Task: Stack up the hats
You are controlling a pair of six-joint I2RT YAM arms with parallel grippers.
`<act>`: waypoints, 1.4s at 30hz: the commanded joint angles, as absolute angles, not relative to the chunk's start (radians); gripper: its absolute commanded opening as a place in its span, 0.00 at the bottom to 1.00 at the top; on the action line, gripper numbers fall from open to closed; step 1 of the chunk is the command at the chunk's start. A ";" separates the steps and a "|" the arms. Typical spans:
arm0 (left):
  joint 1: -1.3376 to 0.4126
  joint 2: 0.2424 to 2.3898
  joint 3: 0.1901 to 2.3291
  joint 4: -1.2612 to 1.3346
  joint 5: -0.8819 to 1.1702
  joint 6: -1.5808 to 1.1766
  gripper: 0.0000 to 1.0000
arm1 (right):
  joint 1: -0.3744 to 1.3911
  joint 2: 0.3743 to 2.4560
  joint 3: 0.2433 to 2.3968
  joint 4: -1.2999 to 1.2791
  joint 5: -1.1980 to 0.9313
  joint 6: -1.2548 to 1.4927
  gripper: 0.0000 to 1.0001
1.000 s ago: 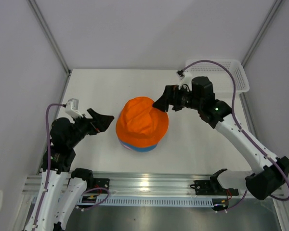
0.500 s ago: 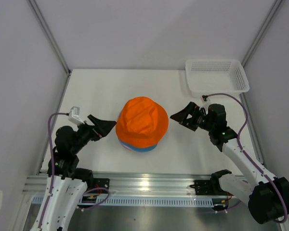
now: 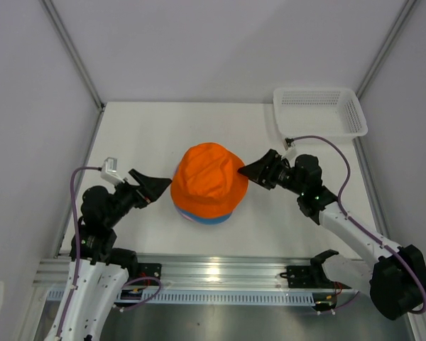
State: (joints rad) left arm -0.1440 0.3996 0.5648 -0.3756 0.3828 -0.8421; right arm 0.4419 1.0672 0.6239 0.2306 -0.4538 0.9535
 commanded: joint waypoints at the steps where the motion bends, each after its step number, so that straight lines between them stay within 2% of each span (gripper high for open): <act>1: -0.147 0.396 0.563 -0.354 0.403 -0.864 0.97 | 0.460 1.081 0.634 0.313 -0.422 0.985 0.63; 3: -0.147 0.394 0.560 -0.350 0.397 -0.873 0.97 | 0.462 1.080 0.634 0.316 -0.417 0.985 0.46; 4: -0.147 0.400 0.555 -0.344 0.399 -0.876 0.97 | 0.462 1.080 0.634 0.307 -0.411 0.983 0.19; 6: -0.147 0.408 0.548 -0.334 0.393 -0.909 0.92 | 0.463 1.077 0.637 0.275 -0.400 0.976 0.00; 9: -0.147 0.425 0.489 -0.293 0.402 -0.983 0.81 | 0.472 1.069 0.637 0.247 -0.391 0.948 0.00; 15: -0.147 0.404 0.408 -0.238 0.379 -1.052 0.80 | 0.476 1.057 0.612 0.184 -0.338 0.890 0.00; 26: -0.147 0.436 0.368 -0.141 0.397 -1.098 0.78 | 0.502 1.132 0.537 0.236 -0.311 0.868 0.00; 29: -0.147 0.439 0.364 -0.133 0.393 -1.097 0.75 | 0.506 1.143 0.523 0.248 -0.313 0.870 0.00; 33: -0.147 0.446 0.351 -0.103 0.397 -1.109 0.67 | 0.509 1.160 0.520 0.261 -0.310 0.864 0.00; 42: -0.147 0.506 0.319 -0.034 0.413 -1.115 0.66 | 0.511 1.181 0.520 0.279 -0.319 0.868 0.00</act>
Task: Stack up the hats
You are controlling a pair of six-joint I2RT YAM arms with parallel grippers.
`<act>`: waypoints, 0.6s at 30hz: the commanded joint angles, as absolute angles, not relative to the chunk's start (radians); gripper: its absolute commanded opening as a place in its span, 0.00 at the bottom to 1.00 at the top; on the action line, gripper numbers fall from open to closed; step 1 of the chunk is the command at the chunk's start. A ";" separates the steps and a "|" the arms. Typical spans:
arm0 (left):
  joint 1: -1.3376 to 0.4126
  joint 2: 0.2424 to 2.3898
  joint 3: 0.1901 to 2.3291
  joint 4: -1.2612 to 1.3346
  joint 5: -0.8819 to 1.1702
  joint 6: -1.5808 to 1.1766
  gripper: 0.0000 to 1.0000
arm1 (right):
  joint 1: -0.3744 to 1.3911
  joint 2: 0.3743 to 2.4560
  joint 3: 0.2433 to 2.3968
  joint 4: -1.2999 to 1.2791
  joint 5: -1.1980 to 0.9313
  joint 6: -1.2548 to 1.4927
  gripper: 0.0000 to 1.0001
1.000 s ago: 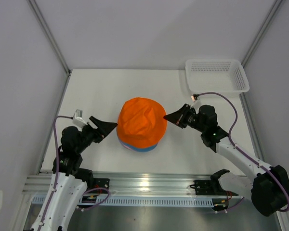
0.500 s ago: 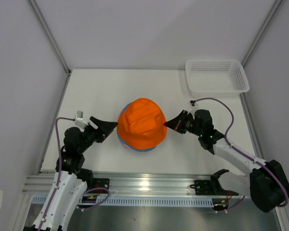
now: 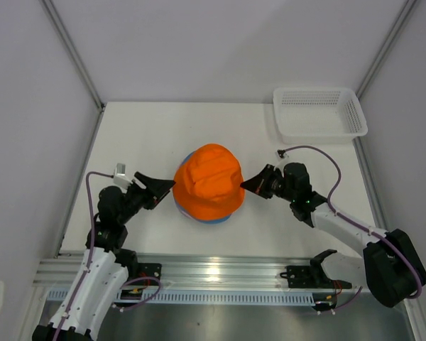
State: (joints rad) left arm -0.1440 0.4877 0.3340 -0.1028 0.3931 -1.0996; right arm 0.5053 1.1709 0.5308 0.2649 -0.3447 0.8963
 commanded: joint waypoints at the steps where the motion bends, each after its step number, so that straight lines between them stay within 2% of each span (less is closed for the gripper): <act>1: -0.147 0.512 0.311 -0.025 0.422 -1.115 0.65 | 0.511 1.184 0.519 0.281 -0.319 0.868 0.00; 16: -0.176 0.597 0.298 0.103 0.465 -1.134 0.49 | 0.512 1.193 0.520 0.287 -0.324 0.870 0.00; 18: -0.183 0.610 0.298 0.107 0.465 -1.132 0.44 | 0.512 1.192 0.518 0.285 -0.324 0.871 0.00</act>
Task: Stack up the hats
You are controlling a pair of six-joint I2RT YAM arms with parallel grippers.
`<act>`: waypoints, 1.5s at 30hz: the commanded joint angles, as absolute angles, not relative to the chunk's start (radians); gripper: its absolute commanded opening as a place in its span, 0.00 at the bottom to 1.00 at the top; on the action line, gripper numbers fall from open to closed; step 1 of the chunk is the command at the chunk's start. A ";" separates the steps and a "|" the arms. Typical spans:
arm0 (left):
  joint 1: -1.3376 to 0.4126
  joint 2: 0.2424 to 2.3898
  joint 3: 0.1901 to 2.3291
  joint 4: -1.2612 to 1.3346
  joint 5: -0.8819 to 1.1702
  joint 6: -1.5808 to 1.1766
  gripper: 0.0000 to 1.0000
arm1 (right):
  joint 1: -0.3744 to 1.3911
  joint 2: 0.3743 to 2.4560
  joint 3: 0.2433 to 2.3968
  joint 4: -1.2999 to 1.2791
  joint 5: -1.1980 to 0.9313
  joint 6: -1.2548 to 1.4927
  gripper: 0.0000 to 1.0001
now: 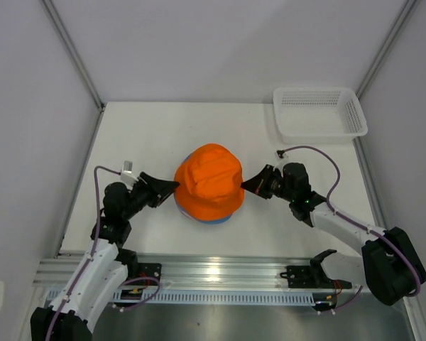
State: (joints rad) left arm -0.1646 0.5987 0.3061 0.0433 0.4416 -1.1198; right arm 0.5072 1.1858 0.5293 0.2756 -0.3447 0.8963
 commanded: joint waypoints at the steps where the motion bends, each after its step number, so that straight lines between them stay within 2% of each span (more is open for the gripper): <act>1: -0.187 0.615 0.296 0.107 0.465 -1.132 0.41 | 0.514 1.193 0.520 0.285 -0.324 0.870 0.00; 3: -0.190 0.620 0.296 0.101 0.456 -1.129 0.33 | 0.512 1.192 0.518 0.285 -0.322 0.870 0.00; 4: -0.192 0.618 0.295 0.089 0.453 -1.126 0.24 | 0.512 1.193 0.520 0.284 -0.322 0.868 0.00; 6: -0.192 0.606 0.301 0.060 0.433 -1.123 0.15 | 0.512 1.196 0.520 0.281 -0.319 0.870 0.00; 7: -0.192 0.600 0.299 0.048 0.425 -1.117 0.05 | 0.512 1.198 0.520 0.281 -0.318 0.870 0.00; 8: -0.192 0.594 0.302 0.035 0.416 -1.114 0.01 | 0.512 1.200 0.520 0.279 -0.316 0.868 0.00; 15: -0.192 0.558 0.308 -0.115 0.302 -1.074 0.01 | 0.517 1.229 0.500 0.265 -0.291 0.862 0.00; 22: -0.202 0.656 0.282 -0.084 0.259 -1.014 0.01 | 0.519 1.252 0.468 0.267 -0.281 0.851 0.00; 35: -0.222 0.635 0.343 -0.155 0.236 -0.931 0.01 | 0.541 1.310 0.504 0.200 -0.274 0.796 0.00; 36: -0.222 0.621 0.368 -0.167 0.245 -0.913 0.02 | 0.541 1.289 0.527 0.175 -0.282 0.782 0.01; 37: -0.224 0.612 0.405 -0.185 0.245 -0.890 0.07 | 0.543 1.275 0.555 0.151 -0.290 0.770 0.09; 38: -0.224 0.603 0.447 -0.213 0.239 -0.870 0.13 | 0.543 1.258 0.589 0.077 -0.296 0.749 0.29; 39: -0.224 0.592 0.498 -0.266 0.232 -0.826 0.20 | 0.548 1.241 0.676 0.022 -0.287 0.698 0.40; 40: -0.224 0.569 0.523 -0.293 0.215 -0.799 0.38 | 0.548 1.206 0.725 -0.039 -0.276 0.666 0.53; 41: -0.224 0.560 0.582 -0.342 0.204 -0.746 0.47 | 0.546 1.187 0.779 -0.148 -0.241 0.629 0.75; 42: -0.224 0.552 0.613 -0.366 0.193 -0.723 0.61 | 0.546 1.172 0.893 -0.206 -0.215 0.596 0.88; 43: -0.224 0.548 0.670 -0.391 0.180 -0.698 0.68 | 0.543 1.160 0.950 -0.257 -0.190 0.524 0.98; 44: -0.224 0.546 0.733 -0.441 0.142 -0.652 0.75 | 0.537 1.145 1.009 -0.350 -0.145 0.487 0.99; 45: -0.224 0.549 0.764 -0.468 0.121 -0.626 0.92 | 0.525 1.141 1.066 -0.395 -0.126 0.451 1.00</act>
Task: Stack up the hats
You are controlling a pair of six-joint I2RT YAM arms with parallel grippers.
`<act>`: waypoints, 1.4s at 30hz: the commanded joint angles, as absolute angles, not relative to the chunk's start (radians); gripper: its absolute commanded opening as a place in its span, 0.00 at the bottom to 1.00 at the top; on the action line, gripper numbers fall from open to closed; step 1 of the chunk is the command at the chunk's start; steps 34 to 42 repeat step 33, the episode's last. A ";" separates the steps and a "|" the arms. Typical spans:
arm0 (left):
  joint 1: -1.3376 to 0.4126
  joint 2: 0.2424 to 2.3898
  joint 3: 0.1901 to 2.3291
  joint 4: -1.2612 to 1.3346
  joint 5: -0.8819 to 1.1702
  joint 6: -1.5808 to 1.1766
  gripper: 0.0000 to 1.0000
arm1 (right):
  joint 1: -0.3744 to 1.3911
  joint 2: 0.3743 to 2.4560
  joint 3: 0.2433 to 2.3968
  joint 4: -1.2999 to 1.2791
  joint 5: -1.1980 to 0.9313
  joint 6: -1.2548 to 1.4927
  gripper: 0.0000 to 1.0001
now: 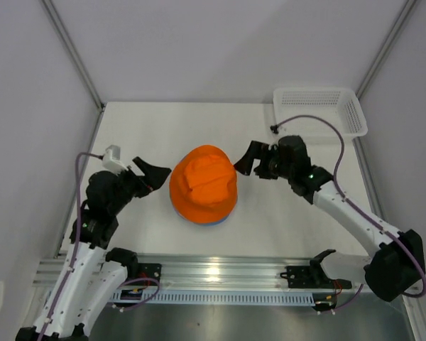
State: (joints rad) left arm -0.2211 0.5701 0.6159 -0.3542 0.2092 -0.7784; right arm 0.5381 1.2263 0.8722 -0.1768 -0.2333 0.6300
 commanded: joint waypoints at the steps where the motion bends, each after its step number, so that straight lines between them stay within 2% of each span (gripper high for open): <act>1: -0.224 0.552 0.796 -0.494 0.100 -0.600 0.99 | 0.490 1.144 1.183 -0.440 -0.109 0.410 0.99; 5: -0.224 0.572 1.001 -0.607 0.028 -0.430 0.99 | 0.362 1.144 1.367 -0.580 -0.048 0.367 0.99; 12: -0.224 0.549 1.172 -0.741 -0.027 -0.233 0.99 | 0.308 1.085 1.414 -0.586 0.061 0.284 0.99; 15: -0.224 0.514 1.148 -0.770 -0.061 -0.219 0.99 | 0.307 1.062 1.402 -0.606 0.075 0.299 1.00; 25: -0.224 0.376 1.049 -0.802 0.028 -0.268 0.99 | 0.307 0.942 1.325 -0.624 0.049 0.327 1.00; 42: -0.224 0.371 1.065 -0.841 0.035 -0.296 1.00 | 0.307 0.900 1.327 -0.649 0.048 0.302 1.00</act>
